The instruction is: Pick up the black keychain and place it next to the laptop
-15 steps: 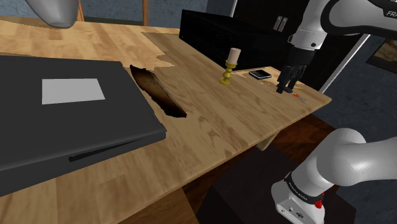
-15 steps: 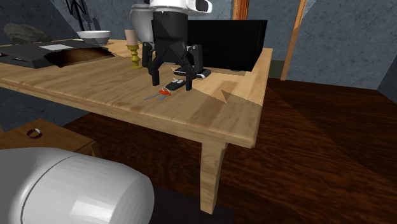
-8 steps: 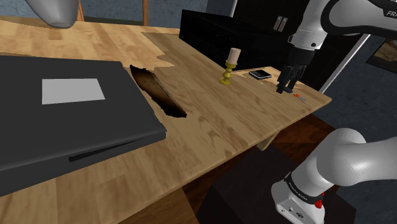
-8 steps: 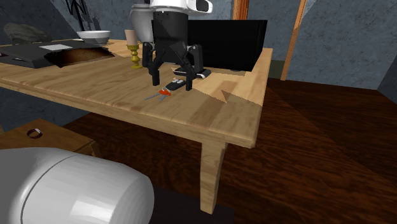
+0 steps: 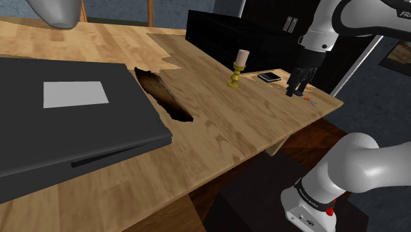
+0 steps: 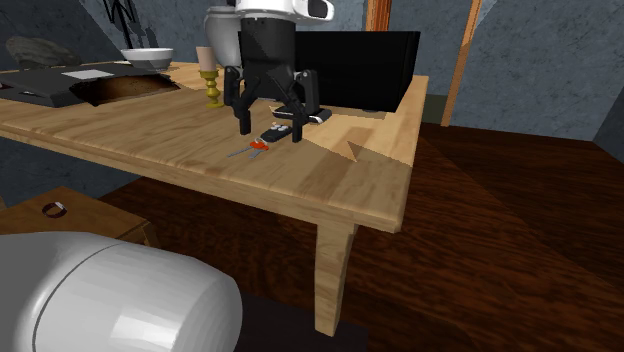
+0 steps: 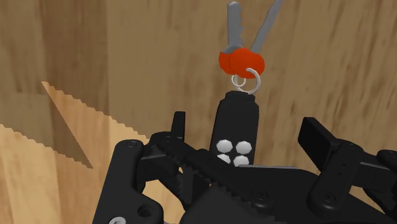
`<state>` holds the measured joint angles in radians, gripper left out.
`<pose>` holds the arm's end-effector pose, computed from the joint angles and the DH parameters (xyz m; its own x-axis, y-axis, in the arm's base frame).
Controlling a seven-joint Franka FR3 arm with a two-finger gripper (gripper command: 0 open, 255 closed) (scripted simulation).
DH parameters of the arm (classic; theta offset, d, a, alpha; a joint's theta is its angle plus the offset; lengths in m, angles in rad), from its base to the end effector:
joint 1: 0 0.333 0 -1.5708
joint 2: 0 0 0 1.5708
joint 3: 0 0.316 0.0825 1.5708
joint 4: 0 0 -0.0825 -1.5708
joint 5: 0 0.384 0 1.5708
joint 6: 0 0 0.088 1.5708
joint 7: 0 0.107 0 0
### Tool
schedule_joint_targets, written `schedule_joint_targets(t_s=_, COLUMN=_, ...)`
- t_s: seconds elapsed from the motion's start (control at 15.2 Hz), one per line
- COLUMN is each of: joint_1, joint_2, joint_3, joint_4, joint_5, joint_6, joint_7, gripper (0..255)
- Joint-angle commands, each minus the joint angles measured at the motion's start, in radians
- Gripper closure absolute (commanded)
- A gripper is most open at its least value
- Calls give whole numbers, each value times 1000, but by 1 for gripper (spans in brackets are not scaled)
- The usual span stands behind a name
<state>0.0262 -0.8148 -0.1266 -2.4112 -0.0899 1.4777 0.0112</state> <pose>0.2859 -0.0491 0.5632 0.9901 -0.0687 -0.1223 -0.0693 -0.9976 -0.0008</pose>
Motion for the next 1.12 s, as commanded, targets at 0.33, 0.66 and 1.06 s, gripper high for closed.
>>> schedule_joint_targets(t_s=0.33, joint_1=-13, joint_2=-144, joint_3=1, joint_4=82, joint_5=6, joint_6=-55, joint_7=-4, gripper=255)
schedule_joint_targets(t_s=0.66, joint_1=-12, joint_2=-109, joint_3=5, joint_4=170, joint_5=12, joint_6=-109, joint_7=-7, gripper=255)
schedule_joint_targets(t_s=1.06, joint_1=-8, joint_2=-62, joint_3=9, joint_4=282, joint_5=17, joint_6=-174, joint_7=-8, gripper=255)
